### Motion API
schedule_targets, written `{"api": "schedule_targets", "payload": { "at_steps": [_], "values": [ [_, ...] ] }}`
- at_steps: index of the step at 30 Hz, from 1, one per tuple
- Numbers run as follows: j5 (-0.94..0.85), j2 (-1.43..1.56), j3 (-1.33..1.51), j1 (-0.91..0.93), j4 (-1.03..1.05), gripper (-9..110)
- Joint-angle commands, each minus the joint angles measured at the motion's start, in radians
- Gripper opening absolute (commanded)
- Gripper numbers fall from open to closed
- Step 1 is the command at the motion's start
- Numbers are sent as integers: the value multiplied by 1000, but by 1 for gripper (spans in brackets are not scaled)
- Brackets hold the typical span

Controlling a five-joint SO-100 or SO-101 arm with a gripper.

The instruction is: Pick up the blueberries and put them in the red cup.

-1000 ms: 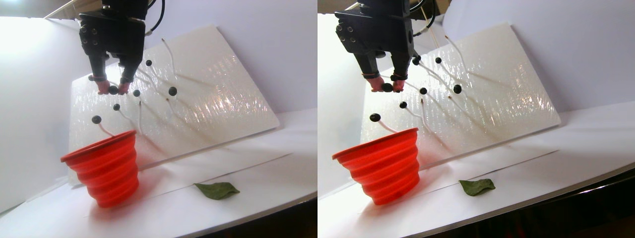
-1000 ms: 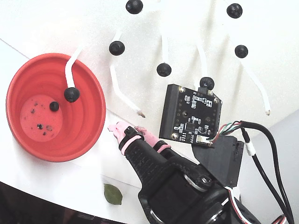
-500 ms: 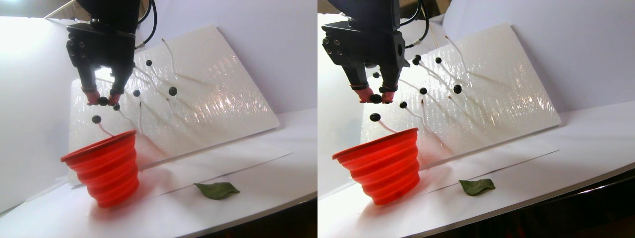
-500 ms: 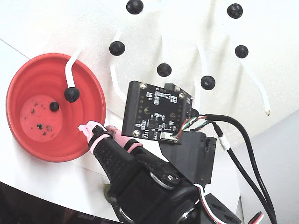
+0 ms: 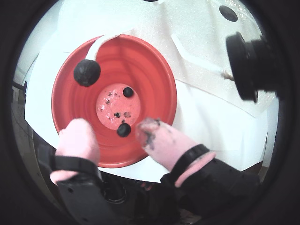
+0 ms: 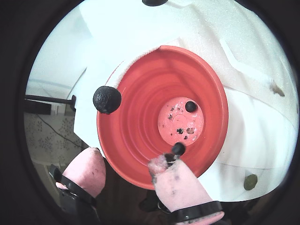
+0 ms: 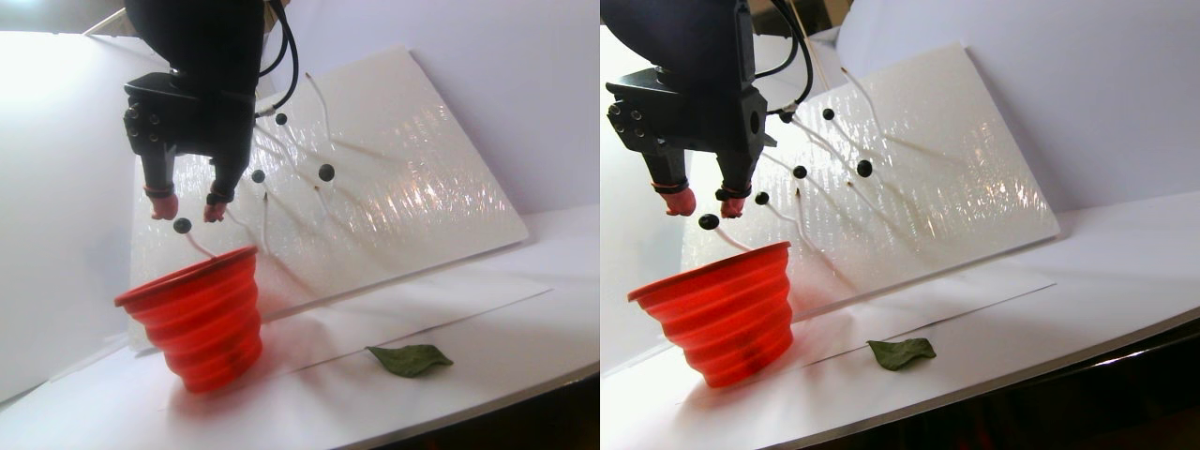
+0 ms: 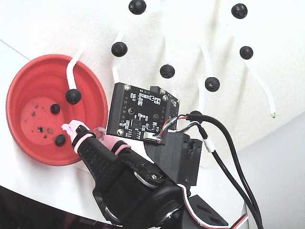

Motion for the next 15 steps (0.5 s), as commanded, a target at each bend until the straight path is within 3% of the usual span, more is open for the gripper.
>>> {"api": "schedule_targets", "payload": {
  "at_steps": [1,15],
  "values": [
    [8,15,-75,-40,-31,21],
    [-57,199,-43,46,80,19]
  ]
}}
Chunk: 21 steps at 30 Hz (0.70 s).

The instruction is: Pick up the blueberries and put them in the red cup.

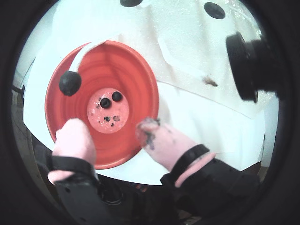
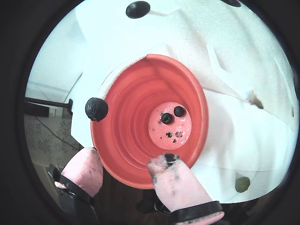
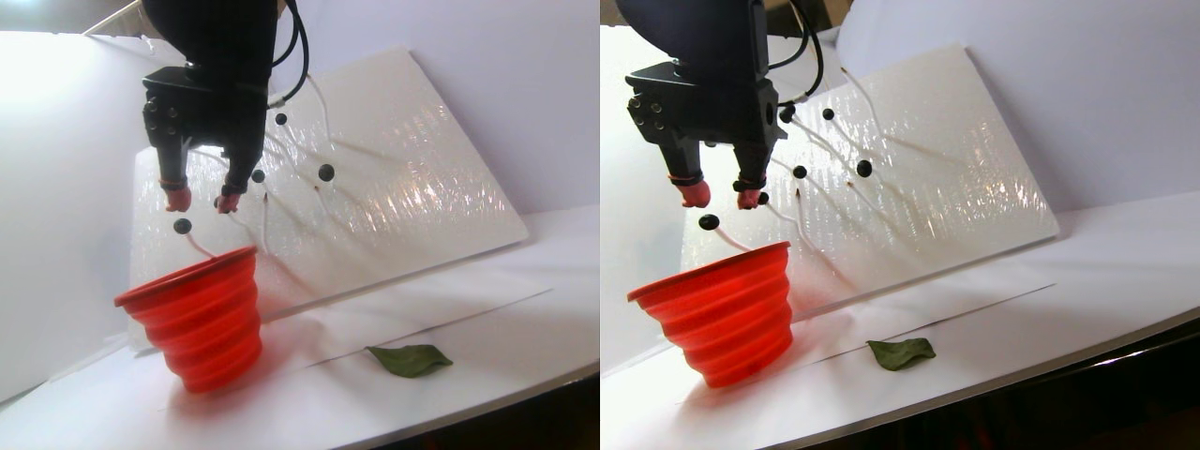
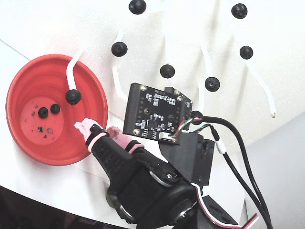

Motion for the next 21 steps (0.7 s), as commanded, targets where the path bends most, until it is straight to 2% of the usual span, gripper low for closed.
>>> {"api": "schedule_targets", "payload": {
  "at_steps": [1,21],
  "values": [
    [-15,153,-37,6,43,19],
    [-112,445,58,112,225,18]
  ]
}}
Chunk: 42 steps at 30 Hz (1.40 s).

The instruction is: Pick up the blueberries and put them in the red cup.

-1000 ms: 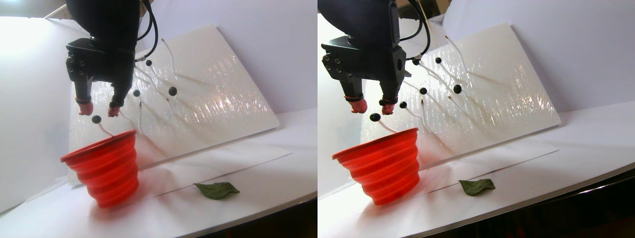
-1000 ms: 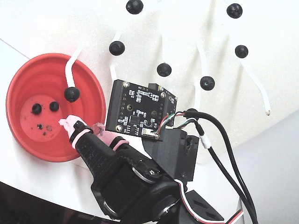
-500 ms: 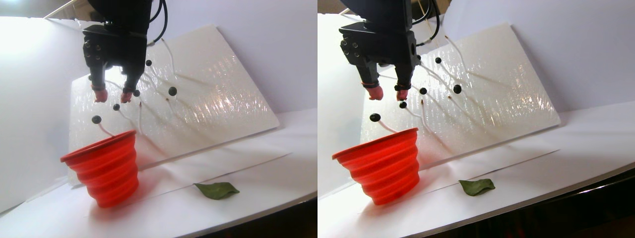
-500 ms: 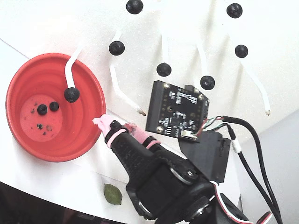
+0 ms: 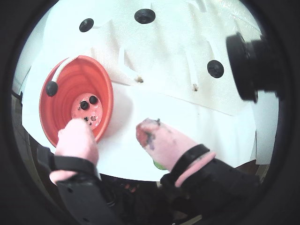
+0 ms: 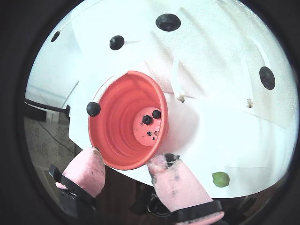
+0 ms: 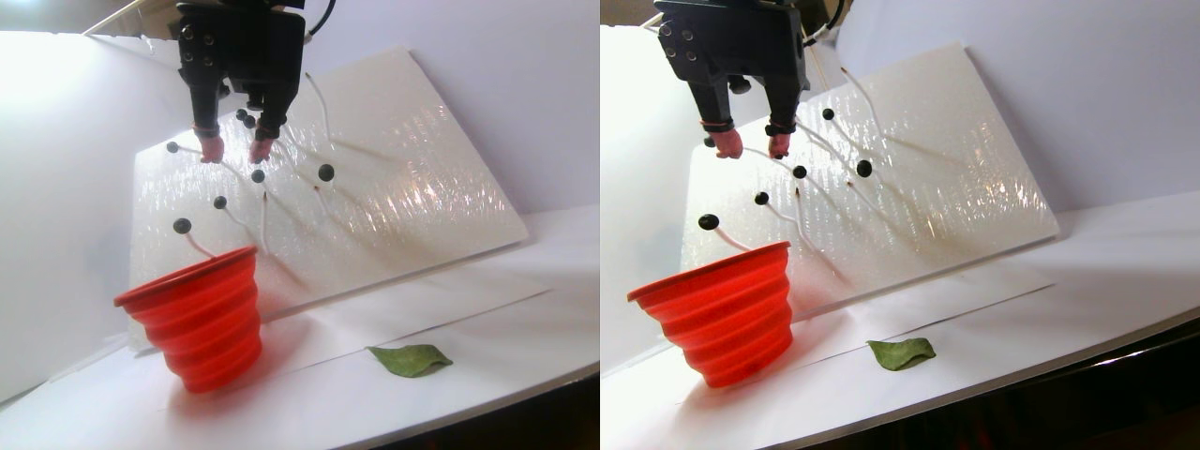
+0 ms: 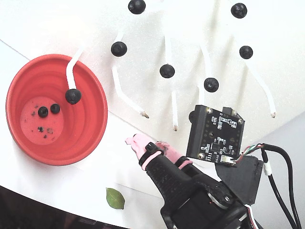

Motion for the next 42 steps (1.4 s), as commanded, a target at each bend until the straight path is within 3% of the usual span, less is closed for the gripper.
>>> {"api": "schedule_targets", "payload": {
  "at_steps": [1,22,42],
  "values": [
    [-25,83,-21,18,0,18],
    [-152,81,-54,163,-25,17],
    [-221,-92,-149,241,-172,18]
  ]
}}
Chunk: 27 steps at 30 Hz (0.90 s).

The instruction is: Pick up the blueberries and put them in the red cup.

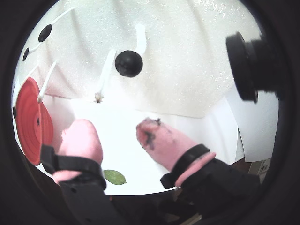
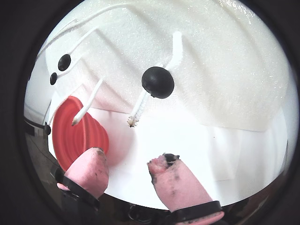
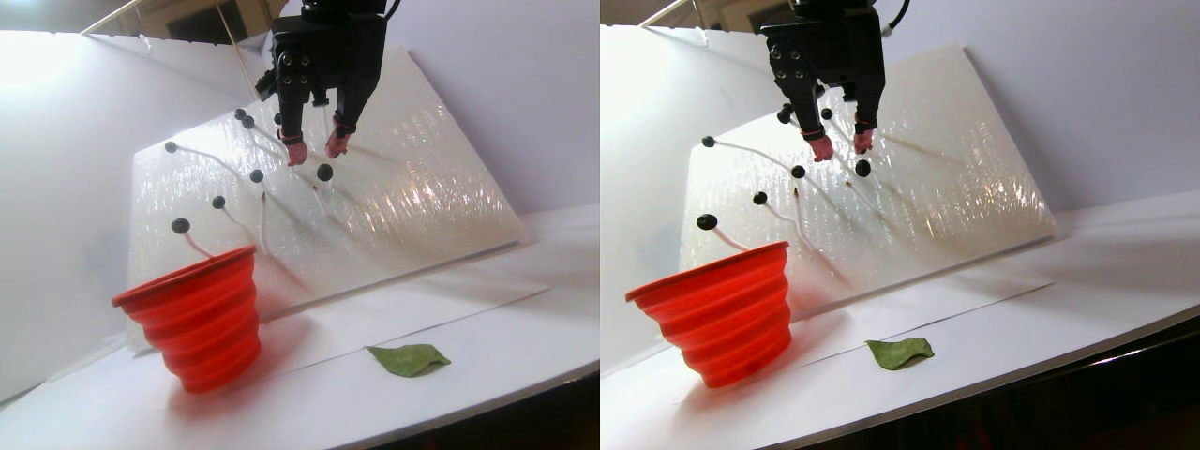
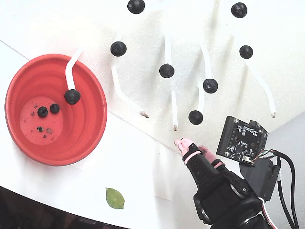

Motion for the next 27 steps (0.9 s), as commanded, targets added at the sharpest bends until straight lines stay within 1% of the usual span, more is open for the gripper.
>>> {"api": "schedule_targets", "payload": {
  "at_steps": [1,10,27],
  "values": [
    [-15,-12,-104,2,-54,18],
    [-41,-89,-150,14,-121,19],
    [-34,-202,-199,3,-227,20]
  ]
}}
